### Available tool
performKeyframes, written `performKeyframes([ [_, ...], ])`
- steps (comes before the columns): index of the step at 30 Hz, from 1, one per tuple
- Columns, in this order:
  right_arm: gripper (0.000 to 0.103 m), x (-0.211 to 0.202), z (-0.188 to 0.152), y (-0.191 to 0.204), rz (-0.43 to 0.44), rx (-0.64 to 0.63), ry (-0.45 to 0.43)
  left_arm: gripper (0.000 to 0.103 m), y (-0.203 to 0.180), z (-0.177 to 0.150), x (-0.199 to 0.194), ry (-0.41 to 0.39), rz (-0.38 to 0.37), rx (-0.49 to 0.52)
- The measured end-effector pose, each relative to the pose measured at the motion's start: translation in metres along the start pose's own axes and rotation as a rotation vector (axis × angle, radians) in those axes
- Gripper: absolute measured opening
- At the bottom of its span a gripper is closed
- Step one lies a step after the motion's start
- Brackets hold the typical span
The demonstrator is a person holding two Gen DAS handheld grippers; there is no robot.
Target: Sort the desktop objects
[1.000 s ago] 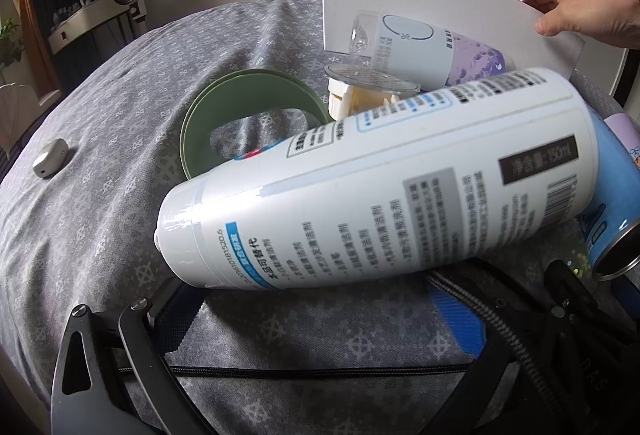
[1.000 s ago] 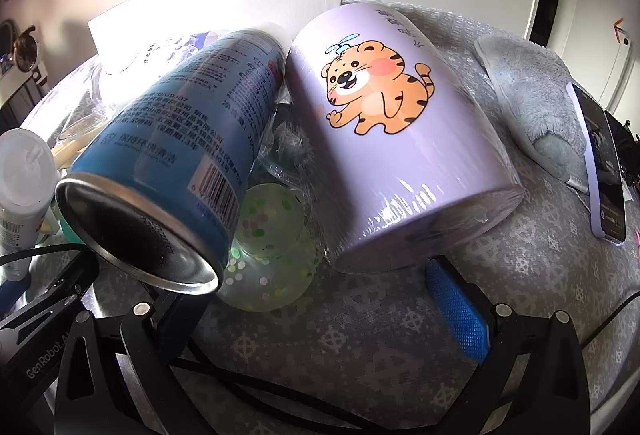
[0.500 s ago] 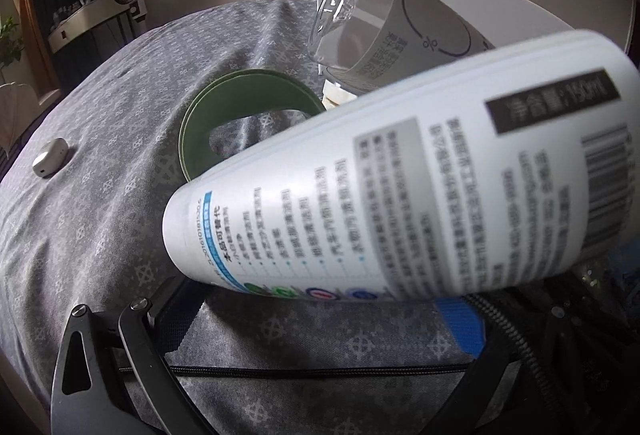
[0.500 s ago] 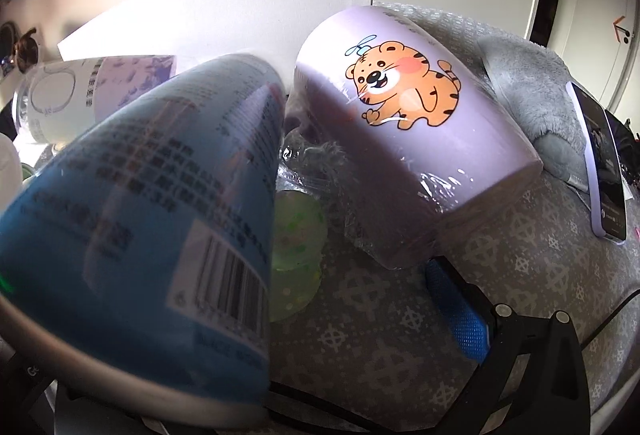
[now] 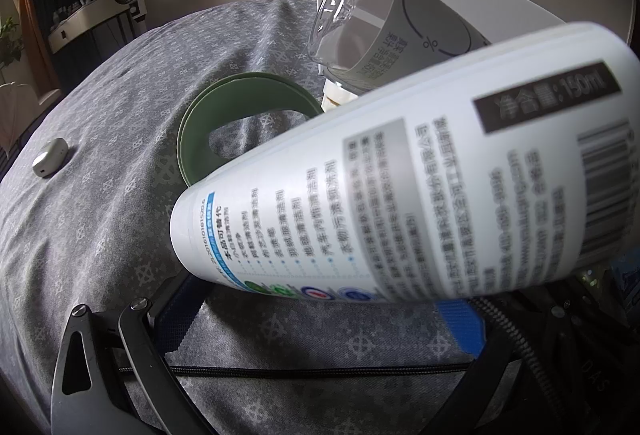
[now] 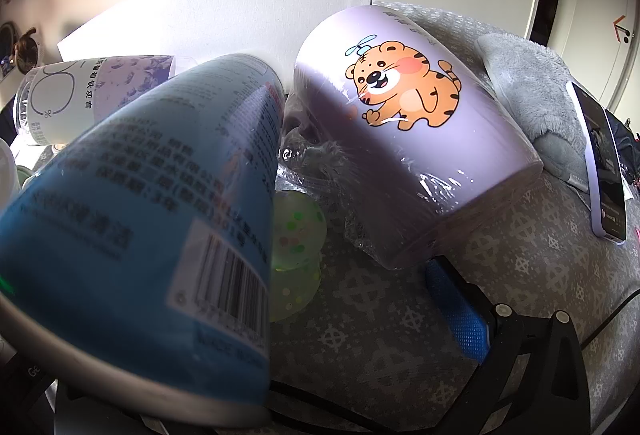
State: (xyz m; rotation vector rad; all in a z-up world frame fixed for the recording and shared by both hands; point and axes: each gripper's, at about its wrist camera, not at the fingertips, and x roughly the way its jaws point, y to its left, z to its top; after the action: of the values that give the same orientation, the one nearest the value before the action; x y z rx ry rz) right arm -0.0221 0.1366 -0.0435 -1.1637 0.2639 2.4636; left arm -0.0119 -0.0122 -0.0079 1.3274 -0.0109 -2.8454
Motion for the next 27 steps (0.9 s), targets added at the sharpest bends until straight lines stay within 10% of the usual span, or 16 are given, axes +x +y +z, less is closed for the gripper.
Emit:
performKeyframes([
  [16, 0.103, -0.005, 0.002, -0.006, 0.010, 0.000, 0.077, 0.103, 0.000, 0.000, 0.000, 0.000, -0.001, 0.000],
  [27, 0.103, -0.112, -0.021, -0.043, 0.136, 0.204, 0.075, 0.103, 0.003, 0.002, 0.002, -0.002, -0.004, 0.000],
])
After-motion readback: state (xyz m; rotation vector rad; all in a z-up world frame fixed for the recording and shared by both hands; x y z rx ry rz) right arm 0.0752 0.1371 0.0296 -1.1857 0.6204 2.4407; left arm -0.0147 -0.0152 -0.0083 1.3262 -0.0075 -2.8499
